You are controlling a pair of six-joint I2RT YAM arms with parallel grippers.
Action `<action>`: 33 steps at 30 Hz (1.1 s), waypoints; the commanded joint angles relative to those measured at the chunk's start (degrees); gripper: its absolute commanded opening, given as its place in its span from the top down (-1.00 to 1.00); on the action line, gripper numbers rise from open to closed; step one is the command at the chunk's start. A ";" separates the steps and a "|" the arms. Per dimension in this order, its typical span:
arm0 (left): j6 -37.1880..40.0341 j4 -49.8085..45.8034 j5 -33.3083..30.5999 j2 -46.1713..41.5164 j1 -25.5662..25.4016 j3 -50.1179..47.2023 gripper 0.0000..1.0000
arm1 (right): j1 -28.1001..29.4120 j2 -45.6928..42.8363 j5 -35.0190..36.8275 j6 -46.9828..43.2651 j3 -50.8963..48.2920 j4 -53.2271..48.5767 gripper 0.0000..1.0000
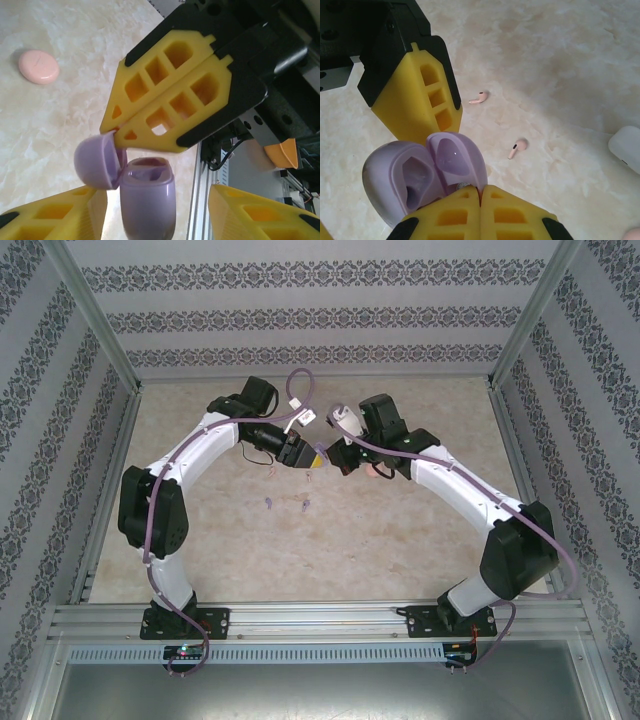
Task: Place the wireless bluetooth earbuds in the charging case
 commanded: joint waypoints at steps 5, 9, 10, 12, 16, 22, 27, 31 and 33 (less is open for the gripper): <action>2.36 -2.56 3.29 1.61 0.54 2.37 0.07 | 0.85 0.88 0.50 -1.18 2.00 -0.14 1.00; 3.04 -3.54 3.70 2.10 0.52 2.67 0.11 | 0.85 0.98 0.41 -1.12 2.17 -0.18 1.00; 3.28 -3.78 3.80 2.26 0.52 2.72 0.11 | 0.85 0.98 0.40 -1.18 2.20 -0.18 1.00; 3.77 -4.39 4.19 2.55 0.51 2.98 0.14 | 0.85 1.12 0.27 -1.16 2.26 -0.18 1.00; 4.21 -4.89 4.31 2.98 0.51 3.07 0.22 | 0.94 0.98 0.19 -1.12 2.44 -0.18 1.00; 3.98 -4.50 4.64 3.30 0.58 3.14 0.37 | 1.00 0.79 0.15 -1.18 2.44 -0.18 1.00; 3.58 -3.94 4.90 3.34 0.50 3.24 0.44 | 1.03 0.67 0.38 -1.19 2.26 -0.22 1.00; 3.61 -3.87 5.06 3.20 0.54 3.25 0.68 | 1.03 0.32 0.93 -1.20 2.17 -0.22 1.00; 3.57 -3.58 4.85 2.98 0.63 3.08 0.83 | 0.81 -0.19 1.56 -0.65 2.10 -0.14 0.99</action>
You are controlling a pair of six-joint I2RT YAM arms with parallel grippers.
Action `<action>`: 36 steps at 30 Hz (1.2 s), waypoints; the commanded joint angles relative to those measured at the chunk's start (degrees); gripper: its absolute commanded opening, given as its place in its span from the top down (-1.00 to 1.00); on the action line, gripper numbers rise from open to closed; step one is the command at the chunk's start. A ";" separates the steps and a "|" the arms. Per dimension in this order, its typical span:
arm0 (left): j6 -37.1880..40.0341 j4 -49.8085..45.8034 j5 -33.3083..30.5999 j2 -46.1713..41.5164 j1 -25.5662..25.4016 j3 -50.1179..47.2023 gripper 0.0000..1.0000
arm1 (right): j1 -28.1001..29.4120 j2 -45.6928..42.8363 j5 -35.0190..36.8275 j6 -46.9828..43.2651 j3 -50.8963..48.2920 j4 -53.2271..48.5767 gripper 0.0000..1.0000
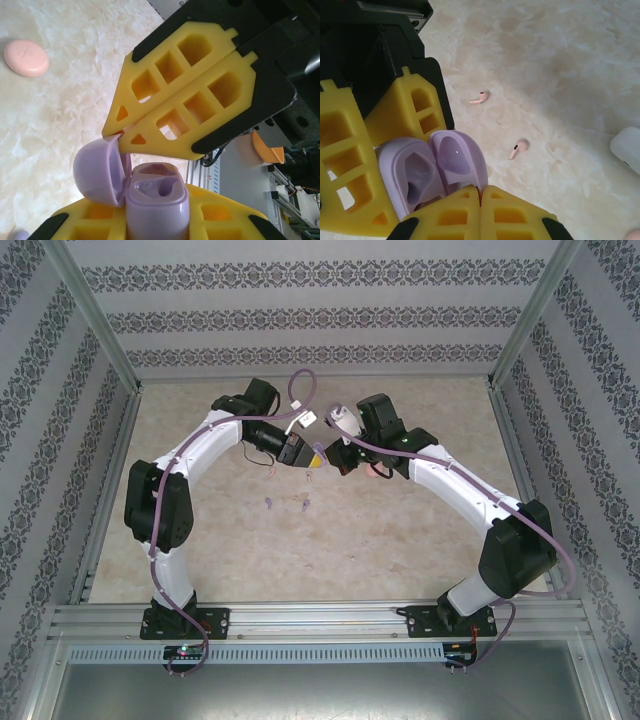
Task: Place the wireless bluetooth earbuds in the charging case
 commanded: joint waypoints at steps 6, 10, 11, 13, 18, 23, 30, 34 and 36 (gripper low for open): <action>-3.43 7.31 0.21 -3.85 2.21 -2.51 1.00 | -2.81 -7.08 -0.04 4.28 -0.82 0.81 0.27; -10.26 18.20 -1.55 -9.39 5.56 -8.54 1.00 | -4.49 -13.90 -0.16 8.97 -4.57 0.53 -0.02; -12.12 21.13 -2.57 -11.06 6.23 -10.44 1.00 | -4.60 -15.53 0.83 10.75 -5.66 0.18 -0.09; -15.05 26.52 -4.46 -14.98 7.34 -13.89 1.00 | -4.60 -18.00 3.27 14.03 -7.57 -0.61 -0.14; -22.26 41.00 -11.92 -24.63 7.77 -22.79 1.00 | -3.46 -20.20 7.43 23.34 -12.05 -2.29 -0.19; -27.38 53.16 -20.21 -33.00 7.83 -31.17 1.00 | 0.32 -16.62 12.24 30.83 -13.55 -3.51 -0.12; -28.94 65.62 -34.79 -42.30 7.81 -42.27 1.00 | 6.82 -5.51 16.34 39.06 -9.66 -3.31 -0.05; -31.20 72.75 -45.03 -47.25 7.82 -49.19 1.00 | 11.26 2.61 17.07 39.98 -4.28 -3.23 -0.05; -32.27 72.10 -51.11 -49.45 7.83 -50.45 1.00 | 13.28 6.47 17.66 39.54 -1.06 -3.54 -0.06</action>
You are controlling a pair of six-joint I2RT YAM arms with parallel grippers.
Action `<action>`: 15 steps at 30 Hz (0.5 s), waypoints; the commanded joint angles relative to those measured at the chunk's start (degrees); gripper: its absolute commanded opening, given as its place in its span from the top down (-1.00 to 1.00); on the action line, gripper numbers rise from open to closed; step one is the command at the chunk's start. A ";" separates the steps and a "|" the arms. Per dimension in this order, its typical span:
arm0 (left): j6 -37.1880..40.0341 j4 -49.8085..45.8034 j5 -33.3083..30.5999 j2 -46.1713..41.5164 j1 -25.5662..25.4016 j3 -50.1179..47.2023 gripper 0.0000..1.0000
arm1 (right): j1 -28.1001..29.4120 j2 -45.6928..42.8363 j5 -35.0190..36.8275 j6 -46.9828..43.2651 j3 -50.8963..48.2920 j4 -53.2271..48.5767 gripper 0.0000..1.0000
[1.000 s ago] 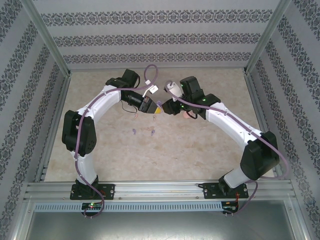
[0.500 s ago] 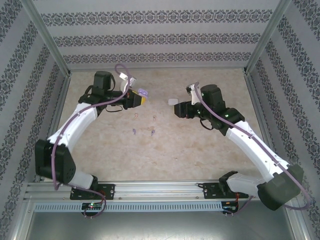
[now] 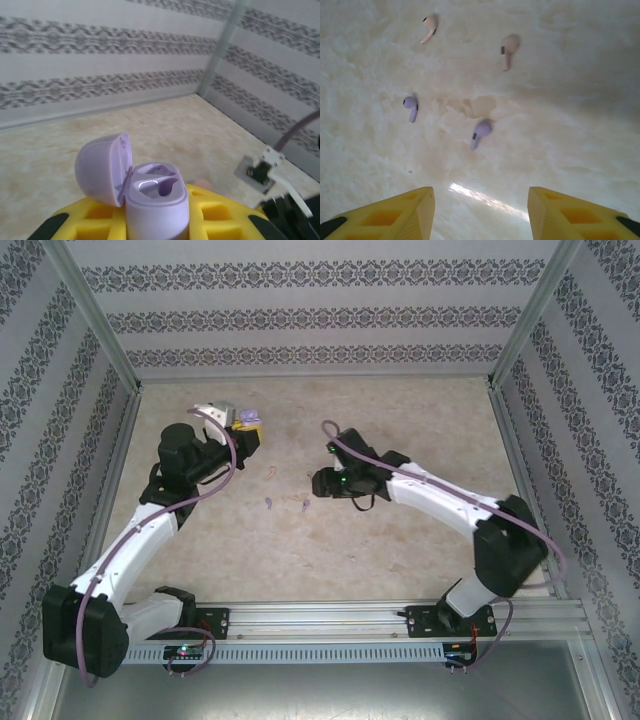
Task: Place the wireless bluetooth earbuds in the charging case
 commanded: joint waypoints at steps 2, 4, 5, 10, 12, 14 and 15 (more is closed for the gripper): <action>-3.59 6.13 -16.27 -4.61 -0.08 -1.94 1.00 | 4.44 6.62 3.07 1.38 8.30 -0.69 -0.07; -4.84 4.52 -21.45 -6.29 0.05 -2.35 1.00 | 6.41 10.78 4.57 1.04 12.65 -2.27 -0.08; -4.96 4.45 -22.70 -6.82 0.09 -2.64 1.00 | 6.92 12.46 4.92 1.09 14.31 -2.96 -0.08; -6.33 3.83 -27.50 -9.42 0.56 -3.49 1.00 | 9.29 21.14 7.08 2.98 22.09 -4.54 0.00; -6.56 3.26 -28.14 -9.95 1.02 -3.19 1.00 | 9.82 24.10 8.47 3.45 25.36 -6.32 0.04; -6.89 1.67 -28.15 -9.96 1.58 -2.09 1.00 | 10.41 27.42 10.47 4.19 29.22 -9.51 0.09; -6.94 1.09 -27.69 -9.87 1.94 -1.79 1.00 | 10.72 28.80 11.21 4.39 31.00 -10.60 0.10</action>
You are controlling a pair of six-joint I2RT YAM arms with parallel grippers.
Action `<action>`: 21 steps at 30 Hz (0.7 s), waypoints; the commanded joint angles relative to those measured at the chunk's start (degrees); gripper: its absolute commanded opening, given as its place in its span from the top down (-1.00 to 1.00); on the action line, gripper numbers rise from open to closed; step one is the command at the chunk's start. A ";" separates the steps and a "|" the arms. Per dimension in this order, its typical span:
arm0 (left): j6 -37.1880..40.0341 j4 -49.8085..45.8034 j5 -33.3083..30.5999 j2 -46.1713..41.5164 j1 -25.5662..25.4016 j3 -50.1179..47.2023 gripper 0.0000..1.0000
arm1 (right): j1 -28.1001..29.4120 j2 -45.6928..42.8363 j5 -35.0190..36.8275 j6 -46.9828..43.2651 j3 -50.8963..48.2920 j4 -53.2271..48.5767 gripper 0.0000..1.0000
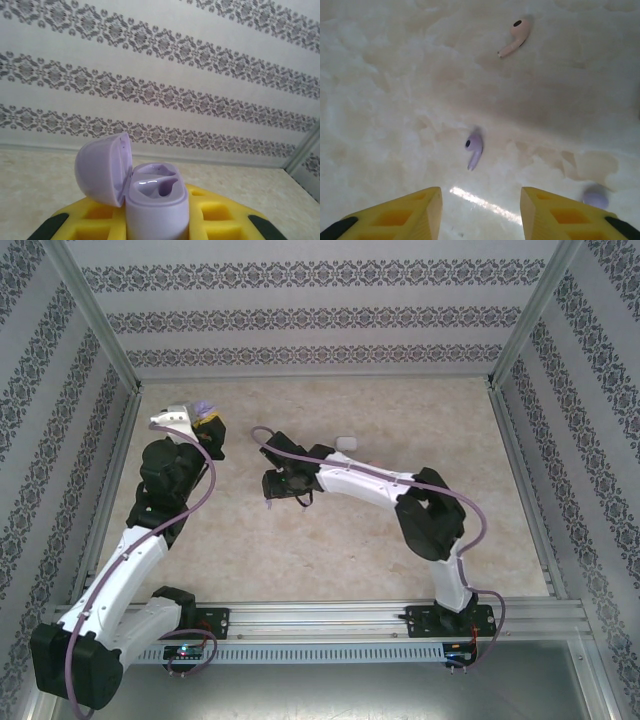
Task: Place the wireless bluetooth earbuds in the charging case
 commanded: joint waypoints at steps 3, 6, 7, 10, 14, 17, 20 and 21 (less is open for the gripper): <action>-2.23 -2.08 -0.73 0.11 2.08 2.36 1.00 | 1.76 6.75 6.63 2.80 9.08 -8.28 0.11; -3.55 -1.93 1.16 0.57 3.01 2.39 1.00 | 2.54 10.38 8.50 4.18 14.01 -11.37 0.12; -3.98 -1.93 1.68 0.66 3.30 2.36 1.00 | 2.74 11.52 8.92 4.50 15.54 -12.21 0.13; -4.88 -1.93 2.55 1.06 4.02 2.53 1.00 | 3.17 14.66 9.95 5.34 19.37 -14.67 0.14; -6.22 -1.58 2.92 1.11 4.81 2.55 1.00 | 3.55 17.83 10.45 5.90 22.87 -16.97 0.14; -6.93 -1.18 3.03 1.12 5.23 2.49 1.00 | 3.77 19.54 11.00 6.47 24.27 -18.32 0.14; -7.46 -0.83 3.30 1.14 5.60 2.52 1.00 | 3.93 20.51 10.93 6.74 24.50 -18.31 0.14; -7.57 -0.80 3.36 1.11 5.74 2.48 1.00 | 3.95 20.81 10.86 6.80 24.75 -18.36 0.15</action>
